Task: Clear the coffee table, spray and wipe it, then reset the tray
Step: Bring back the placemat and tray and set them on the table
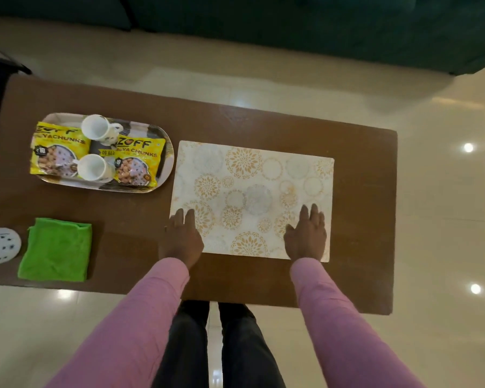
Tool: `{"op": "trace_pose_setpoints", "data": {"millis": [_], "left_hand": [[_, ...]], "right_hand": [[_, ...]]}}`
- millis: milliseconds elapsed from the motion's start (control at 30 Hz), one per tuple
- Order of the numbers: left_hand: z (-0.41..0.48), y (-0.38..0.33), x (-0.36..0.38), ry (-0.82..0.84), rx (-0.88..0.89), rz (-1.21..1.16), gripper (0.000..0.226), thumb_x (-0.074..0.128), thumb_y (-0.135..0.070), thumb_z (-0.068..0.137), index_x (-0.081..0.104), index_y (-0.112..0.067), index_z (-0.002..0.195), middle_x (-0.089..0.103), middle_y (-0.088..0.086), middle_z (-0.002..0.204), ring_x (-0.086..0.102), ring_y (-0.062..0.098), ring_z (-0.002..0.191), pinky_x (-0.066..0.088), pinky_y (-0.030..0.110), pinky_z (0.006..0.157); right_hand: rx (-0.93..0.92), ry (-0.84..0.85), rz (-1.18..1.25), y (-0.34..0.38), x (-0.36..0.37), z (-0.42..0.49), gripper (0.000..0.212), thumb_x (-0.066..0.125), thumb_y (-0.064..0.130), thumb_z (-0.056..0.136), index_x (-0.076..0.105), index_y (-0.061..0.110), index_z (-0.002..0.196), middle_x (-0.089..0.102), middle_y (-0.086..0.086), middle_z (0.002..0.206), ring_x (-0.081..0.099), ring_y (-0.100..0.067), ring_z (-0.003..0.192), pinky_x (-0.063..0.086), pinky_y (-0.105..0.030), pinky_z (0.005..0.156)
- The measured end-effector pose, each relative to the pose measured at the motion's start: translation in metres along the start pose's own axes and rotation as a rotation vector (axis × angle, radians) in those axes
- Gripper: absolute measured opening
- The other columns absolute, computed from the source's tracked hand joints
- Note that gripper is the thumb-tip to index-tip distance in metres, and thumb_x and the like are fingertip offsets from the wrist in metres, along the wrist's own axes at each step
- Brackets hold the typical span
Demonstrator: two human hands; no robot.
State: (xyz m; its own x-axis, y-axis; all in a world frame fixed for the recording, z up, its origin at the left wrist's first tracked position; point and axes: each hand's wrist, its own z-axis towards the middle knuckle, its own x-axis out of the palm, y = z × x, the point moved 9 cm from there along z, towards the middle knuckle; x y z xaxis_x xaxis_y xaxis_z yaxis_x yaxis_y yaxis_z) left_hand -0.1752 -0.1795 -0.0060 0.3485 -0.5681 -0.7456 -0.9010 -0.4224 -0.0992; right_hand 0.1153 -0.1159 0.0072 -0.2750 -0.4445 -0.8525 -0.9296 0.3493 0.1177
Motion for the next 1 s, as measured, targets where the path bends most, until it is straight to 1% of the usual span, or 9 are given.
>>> {"op": "trace_pose_setpoints", "data": {"millis": [67,133,233,433,533,700,867,1000], "left_hand": [[-0.028,-0.013,-0.013,-0.007,0.048,0.049,0.058,0.035,-0.032,0.102,0.013,-0.018,0.155,0.012,0.009,0.163,0.015,0.031,0.149,0.022,0.044,0.118],[-0.057,-0.025,-0.025,0.003,0.081,0.060,0.059,0.031,-0.037,0.103,0.009,-0.020,0.155,0.005,0.008,0.164,0.009,0.031,0.150,0.013,0.045,0.121],[-0.095,-0.038,-0.042,-0.019,0.113,0.068,0.060,0.026,-0.041,0.103,0.005,-0.021,0.156,0.000,0.006,0.165,0.003,0.030,0.151,0.007,0.046,0.121],[-0.144,-0.029,-0.068,-0.084,0.112,0.051,0.061,0.023,-0.046,0.103,0.004,-0.022,0.156,0.001,0.005,0.165,0.002,0.030,0.151,0.007,0.048,0.122],[-0.155,-0.012,-0.076,-0.117,0.095,0.059,0.061,0.025,-0.046,0.102,0.007,-0.023,0.155,0.004,0.006,0.165,0.004,0.032,0.151,0.009,0.048,0.122],[-0.163,0.019,-0.086,-0.161,0.069,-0.016,0.061,0.032,-0.045,0.101,0.012,-0.023,0.154,0.008,0.007,0.164,0.006,0.032,0.151,0.011,0.049,0.121],[-0.175,0.049,-0.098,-0.204,0.096,-0.046,0.061,0.035,-0.044,0.101,0.014,-0.022,0.154,0.009,0.007,0.164,0.008,0.032,0.150,0.012,0.049,0.121],[-0.185,0.090,-0.106,-0.225,0.120,-0.068,0.061,0.037,-0.042,0.100,0.016,-0.022,0.154,0.011,0.008,0.164,0.009,0.032,0.150,0.012,0.049,0.121]], "right_hand": [[-0.027,0.028,-0.010,0.011,-0.009,-0.029,0.066,0.048,0.030,0.096,0.015,0.016,0.151,0.005,-0.004,0.161,-0.002,-0.027,0.148,0.011,-0.045,0.120],[-0.065,0.049,-0.028,0.022,-0.021,-0.058,0.066,0.044,0.038,0.098,0.013,0.016,0.152,0.002,-0.004,0.161,-0.005,-0.028,0.148,0.005,-0.046,0.120],[-0.139,0.029,-0.056,0.037,-0.042,-0.092,0.068,0.037,0.047,0.098,0.011,0.016,0.152,0.002,-0.004,0.161,-0.007,-0.028,0.148,0.000,-0.046,0.119],[-0.234,0.004,-0.072,0.056,-0.059,-0.144,0.068,0.025,0.054,0.098,0.010,0.017,0.153,0.002,-0.003,0.162,-0.008,-0.027,0.148,-0.002,-0.048,0.119],[-0.273,-0.006,-0.097,0.067,-0.061,-0.158,0.068,0.022,0.055,0.098,0.009,0.018,0.153,0.002,-0.003,0.162,-0.008,-0.027,0.148,-0.002,-0.049,0.119],[-0.329,-0.038,-0.137,0.091,-0.067,-0.177,0.068,0.021,0.055,0.098,0.008,0.017,0.153,0.001,-0.004,0.162,-0.009,-0.028,0.148,-0.004,-0.049,0.119],[-0.333,-0.079,-0.156,0.118,-0.069,-0.199,0.068,0.021,0.054,0.098,0.007,0.017,0.153,0.000,-0.003,0.162,-0.010,-0.027,0.148,-0.006,-0.048,0.118],[-0.318,-0.100,-0.138,0.146,-0.060,-0.228,0.068,0.022,0.054,0.098,0.009,0.017,0.153,0.001,-0.003,0.162,-0.010,-0.027,0.148,-0.005,-0.048,0.119]]}}
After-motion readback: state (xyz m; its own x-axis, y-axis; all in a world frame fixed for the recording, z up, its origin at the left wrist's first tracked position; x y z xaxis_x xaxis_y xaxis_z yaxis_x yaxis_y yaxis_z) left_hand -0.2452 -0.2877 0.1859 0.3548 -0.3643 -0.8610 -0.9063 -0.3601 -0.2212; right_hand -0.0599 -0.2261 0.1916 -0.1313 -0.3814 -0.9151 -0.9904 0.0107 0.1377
